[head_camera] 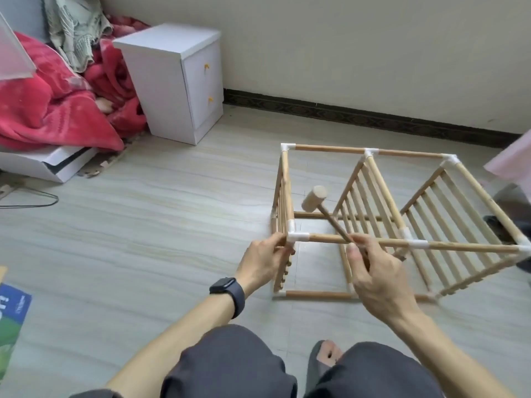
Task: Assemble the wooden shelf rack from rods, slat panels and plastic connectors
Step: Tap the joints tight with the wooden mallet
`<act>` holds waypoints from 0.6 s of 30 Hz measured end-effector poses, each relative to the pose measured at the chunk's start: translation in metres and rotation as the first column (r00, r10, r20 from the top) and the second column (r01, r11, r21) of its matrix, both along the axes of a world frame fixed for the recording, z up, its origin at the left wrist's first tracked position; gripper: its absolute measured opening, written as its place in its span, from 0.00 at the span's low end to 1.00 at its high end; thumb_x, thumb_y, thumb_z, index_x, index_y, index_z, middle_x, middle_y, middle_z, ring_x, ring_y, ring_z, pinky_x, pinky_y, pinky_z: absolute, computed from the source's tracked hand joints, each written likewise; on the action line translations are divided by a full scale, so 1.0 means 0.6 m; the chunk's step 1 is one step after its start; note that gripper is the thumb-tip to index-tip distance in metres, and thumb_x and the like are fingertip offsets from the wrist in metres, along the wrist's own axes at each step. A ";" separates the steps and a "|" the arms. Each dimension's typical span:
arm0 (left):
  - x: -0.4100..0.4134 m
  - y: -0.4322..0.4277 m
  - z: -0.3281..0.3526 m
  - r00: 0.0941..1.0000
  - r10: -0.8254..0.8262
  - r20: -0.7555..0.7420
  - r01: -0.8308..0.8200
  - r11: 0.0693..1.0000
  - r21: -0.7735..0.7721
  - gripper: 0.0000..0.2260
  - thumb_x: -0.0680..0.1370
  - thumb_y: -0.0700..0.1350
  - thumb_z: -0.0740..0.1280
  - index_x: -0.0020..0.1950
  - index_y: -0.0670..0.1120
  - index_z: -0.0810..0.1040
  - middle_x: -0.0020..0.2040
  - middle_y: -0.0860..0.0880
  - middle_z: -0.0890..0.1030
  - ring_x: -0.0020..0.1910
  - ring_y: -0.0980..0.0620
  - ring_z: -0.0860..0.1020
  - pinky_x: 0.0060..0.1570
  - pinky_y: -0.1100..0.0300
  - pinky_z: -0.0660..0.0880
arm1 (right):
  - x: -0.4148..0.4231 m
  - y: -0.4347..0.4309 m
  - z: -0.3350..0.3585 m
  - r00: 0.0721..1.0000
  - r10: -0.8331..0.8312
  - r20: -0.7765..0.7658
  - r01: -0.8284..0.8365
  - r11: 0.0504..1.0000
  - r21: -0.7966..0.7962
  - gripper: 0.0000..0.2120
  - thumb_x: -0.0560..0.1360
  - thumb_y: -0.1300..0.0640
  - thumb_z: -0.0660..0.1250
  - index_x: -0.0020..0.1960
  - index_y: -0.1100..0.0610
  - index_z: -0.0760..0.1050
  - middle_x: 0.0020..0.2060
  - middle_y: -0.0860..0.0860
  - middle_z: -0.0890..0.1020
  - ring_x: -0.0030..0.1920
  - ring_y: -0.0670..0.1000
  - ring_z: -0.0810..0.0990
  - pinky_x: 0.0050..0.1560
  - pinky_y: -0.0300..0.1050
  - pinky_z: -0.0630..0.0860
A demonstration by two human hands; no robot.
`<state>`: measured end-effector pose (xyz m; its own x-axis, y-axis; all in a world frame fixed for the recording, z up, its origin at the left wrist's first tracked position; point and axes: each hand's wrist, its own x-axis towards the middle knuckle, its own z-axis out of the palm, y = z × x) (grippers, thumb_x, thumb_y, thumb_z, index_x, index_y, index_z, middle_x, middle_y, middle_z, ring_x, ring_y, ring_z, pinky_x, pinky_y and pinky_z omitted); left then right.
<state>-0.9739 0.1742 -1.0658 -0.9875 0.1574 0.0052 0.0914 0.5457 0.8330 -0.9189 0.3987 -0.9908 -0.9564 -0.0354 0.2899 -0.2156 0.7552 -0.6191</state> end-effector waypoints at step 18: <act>-0.003 0.019 -0.023 0.995 0.057 -0.078 -0.063 0.996 -0.067 0.05 0.82 0.52 0.63 0.53 0.54 0.77 0.42 0.54 0.85 0.39 0.53 0.84 0.42 0.50 0.80 | -0.012 0.004 0.027 0.959 0.076 0.273 -0.156 0.946 0.285 0.15 0.85 0.50 0.56 0.48 0.54 0.77 0.31 0.49 0.81 0.31 0.48 0.80 0.35 0.53 0.79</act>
